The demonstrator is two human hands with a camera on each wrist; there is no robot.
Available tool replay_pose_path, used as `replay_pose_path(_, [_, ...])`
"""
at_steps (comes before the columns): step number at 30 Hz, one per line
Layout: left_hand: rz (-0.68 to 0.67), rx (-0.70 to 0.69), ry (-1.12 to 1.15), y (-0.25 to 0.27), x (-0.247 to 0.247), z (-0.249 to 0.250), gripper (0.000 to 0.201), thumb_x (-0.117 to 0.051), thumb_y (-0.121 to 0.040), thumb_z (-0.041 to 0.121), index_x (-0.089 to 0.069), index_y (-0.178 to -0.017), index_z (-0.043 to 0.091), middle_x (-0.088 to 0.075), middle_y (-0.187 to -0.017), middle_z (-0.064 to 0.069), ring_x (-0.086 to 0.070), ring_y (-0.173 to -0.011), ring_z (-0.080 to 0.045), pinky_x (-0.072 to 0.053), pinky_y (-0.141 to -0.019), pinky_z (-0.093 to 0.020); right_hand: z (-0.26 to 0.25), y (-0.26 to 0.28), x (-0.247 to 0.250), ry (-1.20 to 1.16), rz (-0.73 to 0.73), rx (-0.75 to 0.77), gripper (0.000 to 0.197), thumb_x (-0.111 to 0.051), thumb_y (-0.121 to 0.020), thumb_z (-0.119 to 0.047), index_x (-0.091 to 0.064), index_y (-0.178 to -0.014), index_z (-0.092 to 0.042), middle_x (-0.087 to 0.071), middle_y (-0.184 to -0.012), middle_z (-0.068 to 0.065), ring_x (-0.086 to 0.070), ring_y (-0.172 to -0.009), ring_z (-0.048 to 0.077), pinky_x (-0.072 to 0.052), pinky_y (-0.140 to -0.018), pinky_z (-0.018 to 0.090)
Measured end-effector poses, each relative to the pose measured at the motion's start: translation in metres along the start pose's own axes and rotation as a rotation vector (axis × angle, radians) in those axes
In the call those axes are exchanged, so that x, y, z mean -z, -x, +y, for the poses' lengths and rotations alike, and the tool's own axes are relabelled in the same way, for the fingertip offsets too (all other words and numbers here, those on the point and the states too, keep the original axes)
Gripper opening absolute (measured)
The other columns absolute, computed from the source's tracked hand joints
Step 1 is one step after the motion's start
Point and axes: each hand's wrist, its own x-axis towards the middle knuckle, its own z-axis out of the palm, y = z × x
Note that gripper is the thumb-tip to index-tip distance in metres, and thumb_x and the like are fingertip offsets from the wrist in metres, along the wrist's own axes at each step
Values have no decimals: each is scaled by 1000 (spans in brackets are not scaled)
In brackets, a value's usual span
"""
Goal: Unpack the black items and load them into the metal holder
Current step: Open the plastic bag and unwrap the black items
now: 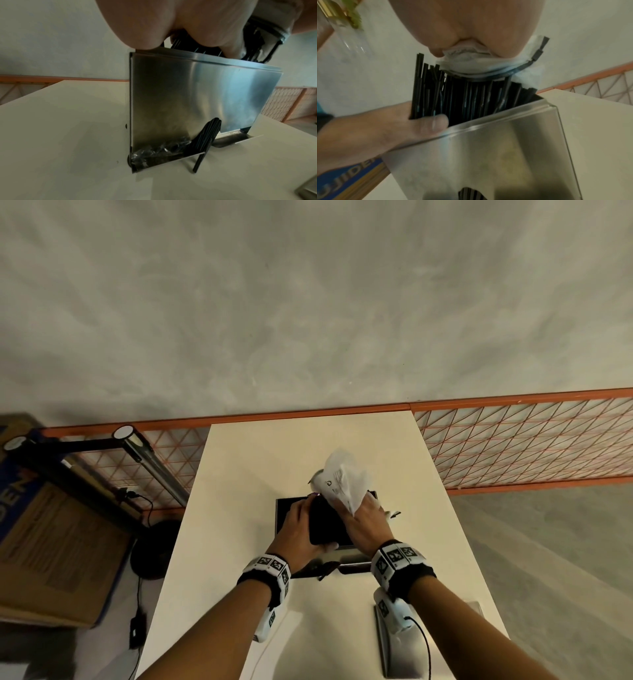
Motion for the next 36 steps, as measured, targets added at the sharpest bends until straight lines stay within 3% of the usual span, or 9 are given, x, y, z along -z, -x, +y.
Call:
replay_pose_path(5, [33,-3,82,-2,1,0,116,-90,-64,50,-22,-156,31,-36,-147,6,-43,-134,-11,-40,-113,-32,-14,-2,14,-283,-127,17,51,-49,-93,-64,-63,-123,-25,-68,-116,1,-63,-108,19,-51,-92,35])
replay_pose_path(9, [66,-31,104,0,4,0,92,-78,-82,53,-27,-156,30,-40,-147,6,-44,-131,-7,-38,-113,-29,-27,-3,23,-389,-95,-40,49,-50,-98,-51,-63,-126,-13,-69,-113,7,-65,-102,22,-50,-84,29])
replay_pose_path(13, [63,-26,62,1,5,0,69,-62,-99,39,-30,-158,28,-41,-150,4,-46,-135,-14,-39,-110,-28,-26,-8,15,-123,-19,42,64,-43,-92,-68,-55,-132,-19,-62,-123,4,-57,-110,24,-49,-93,41])
replay_pose_path(17, [64,-4,80,0,7,2,58,-59,-102,24,-35,-155,30,-46,-152,6,-50,-135,-13,-38,-107,-23,-16,-7,-4,237,-45,89,58,-58,-88,-50,-49,-136,-18,-55,-126,10,-49,-119,33,-46,-96,51])
replay_pose_path(23, [49,75,119,-9,6,10,54,-59,-100,12,-43,-151,21,-53,-146,-1,-53,-133,-21,-37,-104,-23,-14,-16,1,209,-99,150,49,-49,-95,-41,-51,-137,-16,-53,-134,12,-51,-120,35,-46,-96,51])
replay_pose_path(27, [77,90,188,-10,7,11,54,-64,-98,13,-45,-148,21,-58,-141,-1,-55,-130,-19,-40,-104,-24,-21,-16,2,180,-103,227,43,-45,-100,-36,-56,-135,-14,-55,-132,14,-52,-116,34,-46,-95,48])
replay_pose_path(31, [15,84,228,-9,16,6,60,-80,-83,38,-50,-135,34,-60,-133,9,-57,-125,-6,-50,-107,-38,-20,-11,-1,253,-157,282,45,-37,-99,-38,-60,-129,-13,-55,-129,15,-51,-117,36,-46,-93,48])
replay_pose_path(33, [-18,56,161,-8,18,5,75,-83,-73,50,-46,-137,39,-54,-135,10,-53,-127,-5,-49,-108,-39,-26,-11,11,182,-181,249,33,-45,-102,-28,-62,-124,-9,-57,-125,15,-55,-114,35,-45,-90,42])
replay_pose_path(36, [-44,24,58,-2,20,4,102,-89,-67,47,-32,-151,32,-41,-148,6,-39,-139,-12,-38,-115,-34,-37,-10,35,50,-106,152,42,-48,-102,-41,-61,-118,-4,-63,-116,16,-60,-103,32,-44,-81,36])
